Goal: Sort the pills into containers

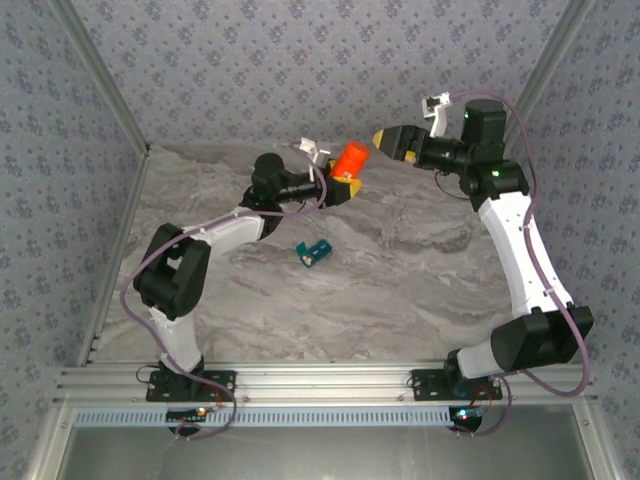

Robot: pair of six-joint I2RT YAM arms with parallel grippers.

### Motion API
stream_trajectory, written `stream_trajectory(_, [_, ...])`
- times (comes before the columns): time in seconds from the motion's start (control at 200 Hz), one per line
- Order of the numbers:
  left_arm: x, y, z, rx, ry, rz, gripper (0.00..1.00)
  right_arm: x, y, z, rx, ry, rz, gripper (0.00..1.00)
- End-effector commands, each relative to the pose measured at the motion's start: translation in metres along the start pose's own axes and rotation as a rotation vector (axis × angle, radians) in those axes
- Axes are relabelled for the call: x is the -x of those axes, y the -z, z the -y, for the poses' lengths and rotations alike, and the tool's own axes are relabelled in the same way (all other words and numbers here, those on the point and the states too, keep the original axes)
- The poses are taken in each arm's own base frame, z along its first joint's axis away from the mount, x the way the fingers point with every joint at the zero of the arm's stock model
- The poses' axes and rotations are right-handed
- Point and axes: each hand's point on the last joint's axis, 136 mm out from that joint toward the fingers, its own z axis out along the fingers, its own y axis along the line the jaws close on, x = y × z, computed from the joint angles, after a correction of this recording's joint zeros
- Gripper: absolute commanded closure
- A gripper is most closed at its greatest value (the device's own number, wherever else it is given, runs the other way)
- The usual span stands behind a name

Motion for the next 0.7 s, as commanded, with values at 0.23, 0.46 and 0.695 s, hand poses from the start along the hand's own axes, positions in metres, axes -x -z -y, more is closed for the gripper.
stream_trajectory(0.23, [0.025, 0.003, 0.036, -0.178, -0.044, -0.051, 1.0, -0.011, -0.019, -0.004, 0.075, 0.036, -0.145, 0.15])
stream_trajectory(0.46, [0.021, 0.004, 0.036, -0.188, -0.035, -0.078, 1.0, -0.025, -0.033, -0.01, 0.11, 0.041, -0.212, 0.18])
stream_trajectory(0.695, [0.017, 0.004, 0.032, -0.178, -0.03, -0.083, 1.0, -0.032, -0.035, -0.013, 0.117, 0.038, -0.235, 0.36])
